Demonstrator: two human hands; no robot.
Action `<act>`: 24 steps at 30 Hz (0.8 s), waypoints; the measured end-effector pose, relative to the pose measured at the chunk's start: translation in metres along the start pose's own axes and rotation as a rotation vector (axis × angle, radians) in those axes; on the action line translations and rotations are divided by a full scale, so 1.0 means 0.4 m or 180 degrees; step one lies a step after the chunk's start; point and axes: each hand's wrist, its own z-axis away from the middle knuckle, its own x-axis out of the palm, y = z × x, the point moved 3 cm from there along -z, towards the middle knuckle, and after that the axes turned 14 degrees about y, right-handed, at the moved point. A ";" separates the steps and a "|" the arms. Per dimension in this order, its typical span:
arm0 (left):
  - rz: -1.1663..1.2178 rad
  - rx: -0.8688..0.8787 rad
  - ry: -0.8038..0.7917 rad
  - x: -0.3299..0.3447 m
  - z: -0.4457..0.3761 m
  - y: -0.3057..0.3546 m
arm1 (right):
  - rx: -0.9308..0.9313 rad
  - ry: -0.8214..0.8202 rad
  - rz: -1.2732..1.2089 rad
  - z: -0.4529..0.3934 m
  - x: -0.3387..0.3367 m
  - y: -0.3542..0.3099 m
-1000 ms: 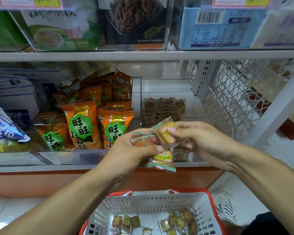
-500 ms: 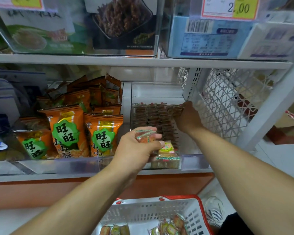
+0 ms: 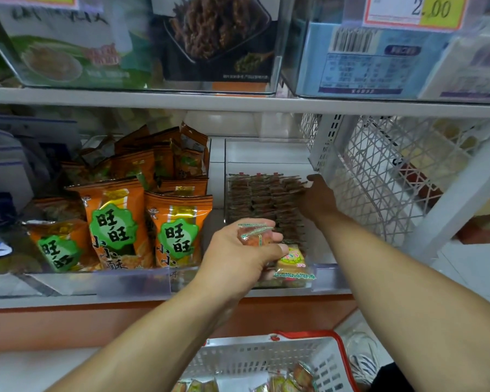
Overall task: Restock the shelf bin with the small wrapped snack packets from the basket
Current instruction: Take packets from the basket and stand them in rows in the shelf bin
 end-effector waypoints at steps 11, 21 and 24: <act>0.0087 -0.0117 -0.0026 -0.016 0.009 -0.006 | -0.0124 0.0146 0.0285 -0.015 0.009 0.005; 0.0198 -0.0218 -0.0053 -0.030 0.005 -0.004 | -0.0219 0.0109 0.0422 -0.014 0.001 -0.013; 0.0300 -0.0113 -0.0031 -0.035 0.010 0.011 | -0.0623 -0.0054 0.0669 0.017 -0.045 -0.060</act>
